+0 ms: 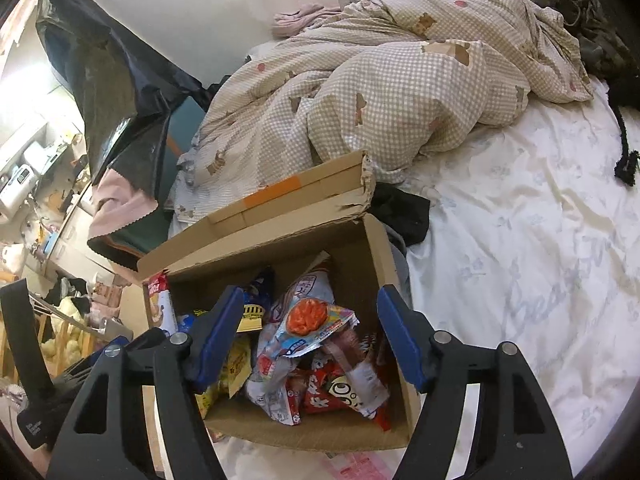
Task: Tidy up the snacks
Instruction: 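Withdraw both grippers from the box toward the remaining packets on the sheet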
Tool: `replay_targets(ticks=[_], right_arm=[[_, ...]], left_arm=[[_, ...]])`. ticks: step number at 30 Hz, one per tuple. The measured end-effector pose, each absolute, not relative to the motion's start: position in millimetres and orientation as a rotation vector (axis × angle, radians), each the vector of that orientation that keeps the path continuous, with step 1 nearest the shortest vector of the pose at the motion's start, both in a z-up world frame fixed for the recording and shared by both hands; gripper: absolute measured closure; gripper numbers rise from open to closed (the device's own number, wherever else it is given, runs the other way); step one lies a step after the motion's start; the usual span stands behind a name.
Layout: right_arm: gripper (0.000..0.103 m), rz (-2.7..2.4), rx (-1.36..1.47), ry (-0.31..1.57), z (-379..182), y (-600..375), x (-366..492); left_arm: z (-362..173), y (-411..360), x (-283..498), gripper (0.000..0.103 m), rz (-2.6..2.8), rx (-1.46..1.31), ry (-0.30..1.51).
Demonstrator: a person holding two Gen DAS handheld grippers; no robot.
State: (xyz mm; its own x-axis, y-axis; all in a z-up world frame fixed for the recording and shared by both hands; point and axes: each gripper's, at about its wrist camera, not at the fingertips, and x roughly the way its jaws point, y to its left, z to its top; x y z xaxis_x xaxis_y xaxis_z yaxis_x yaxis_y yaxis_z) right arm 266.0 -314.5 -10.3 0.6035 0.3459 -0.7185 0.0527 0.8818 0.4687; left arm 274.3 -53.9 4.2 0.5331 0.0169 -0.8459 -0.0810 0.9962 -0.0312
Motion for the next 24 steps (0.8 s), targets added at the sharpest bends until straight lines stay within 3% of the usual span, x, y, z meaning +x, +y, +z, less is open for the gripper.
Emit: replay_targets(ticks=[24], right_arm=[[0.031, 0.188, 0.479, 0.935, 4, -316, 203]], left_arm=[[10, -34, 202, 0.015, 0.037, -0.018, 0.992]])
